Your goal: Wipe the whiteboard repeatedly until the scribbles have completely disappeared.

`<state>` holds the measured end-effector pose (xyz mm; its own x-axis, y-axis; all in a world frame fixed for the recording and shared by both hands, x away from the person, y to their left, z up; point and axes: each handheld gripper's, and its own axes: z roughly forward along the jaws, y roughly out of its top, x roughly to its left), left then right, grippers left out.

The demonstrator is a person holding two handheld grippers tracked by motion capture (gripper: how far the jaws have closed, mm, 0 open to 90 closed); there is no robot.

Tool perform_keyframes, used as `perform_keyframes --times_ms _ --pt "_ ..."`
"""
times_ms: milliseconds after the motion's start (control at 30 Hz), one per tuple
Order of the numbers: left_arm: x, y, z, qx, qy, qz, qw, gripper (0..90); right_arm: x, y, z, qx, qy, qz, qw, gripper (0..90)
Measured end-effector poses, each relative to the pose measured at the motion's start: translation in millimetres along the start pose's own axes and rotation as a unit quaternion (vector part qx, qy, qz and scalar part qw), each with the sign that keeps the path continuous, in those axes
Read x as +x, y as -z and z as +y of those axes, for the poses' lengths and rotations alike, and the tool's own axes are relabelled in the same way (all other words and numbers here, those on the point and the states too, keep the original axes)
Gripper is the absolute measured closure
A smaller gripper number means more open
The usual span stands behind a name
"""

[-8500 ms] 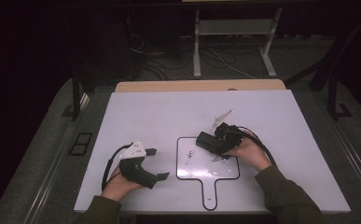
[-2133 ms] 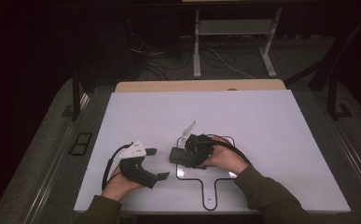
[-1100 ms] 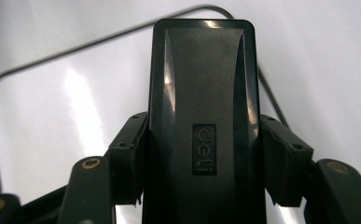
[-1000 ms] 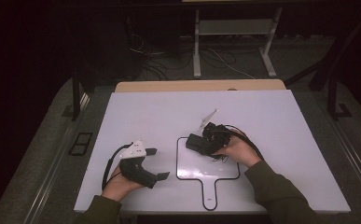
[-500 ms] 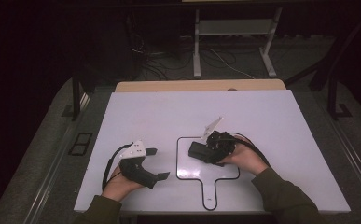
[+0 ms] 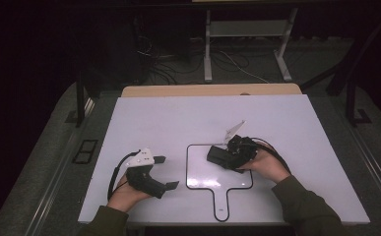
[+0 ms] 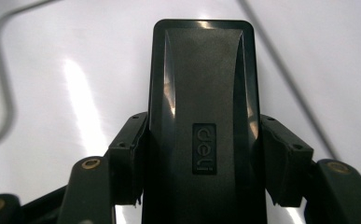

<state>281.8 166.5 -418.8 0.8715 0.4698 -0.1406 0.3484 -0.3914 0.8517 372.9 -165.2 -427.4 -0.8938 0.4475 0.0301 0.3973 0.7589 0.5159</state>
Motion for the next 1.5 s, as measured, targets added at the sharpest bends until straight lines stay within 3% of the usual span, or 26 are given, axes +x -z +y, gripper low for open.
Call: perform_keyframes --times_ms 133,200,233,367,667,733,933,1100,1200,1267,1500 --pt "0.2 0.1 0.0 -0.001 0.001 0.0 1.0 0.0 -17.7 5.6 -9.3 0.001 -0.019 -0.025 0.9995 39.0" --pt "0.2 0.0 -0.1 -0.001 0.001 0.0 1.0 0.0 -22.0 7.8 -12.9 -0.002 -0.033 -0.022 0.9992 38.9" --pt "0.3 -0.1 0.0 -0.001 0.0 0.0 1.0 0.0 -22.6 8.2 -13.9 0.0 -0.027 -0.028 0.9992 38.9" --pt "0.5 -0.2 0.0 0.0 0.0 -0.001 1.0 0.0 -10.1 7.4 -11.6 0.004 -0.015 -0.016 0.9997 38.9" --pt "-0.3 -0.1 0.2 -0.003 0.002 0.0 1.0 0.0 30.9 4.9 -8.3 0.008 0.043 0.01 0.999 38.9" --pt "0.0 0.1 0.3 -0.002 0.0 0.001 1.0 0.0 31.9 6.1 -9.5 0.012 0.055 0.014 0.9983 38.9" --pt "0.2 0.3 0.4 -0.002 0.0 0.001 1.0 0.0 6.3 10.5 -17.8 0.003 0.006 -0.004 1.0 38.9" --pt "-0.1 0.0 0.3 -0.002 0.0 0.001 1.0 0.0 -14.6 15.3 -24.6 0.004 -0.027 -0.026 0.9993 38.9" --pt "-0.2 0.1 0.3 -0.002 0.0 0.001 1.0 0.0 -21.1 17.0 -27.9 0.001 -0.041 -0.028 0.9988 38.9" --pt "-0.3 0.0 0.3 -0.002 0.0 0.001 1.0 0.0 -19.3 17.3 -27.8 0.006 -0.032 -0.034 0.9989 38.9" --pt "-0.4 0.1 0.3 -0.002 0.0 0.001 1.0 0.0 5.6 18.0 -28.2 0.014 0.003 -0.017 0.9998 38.9"
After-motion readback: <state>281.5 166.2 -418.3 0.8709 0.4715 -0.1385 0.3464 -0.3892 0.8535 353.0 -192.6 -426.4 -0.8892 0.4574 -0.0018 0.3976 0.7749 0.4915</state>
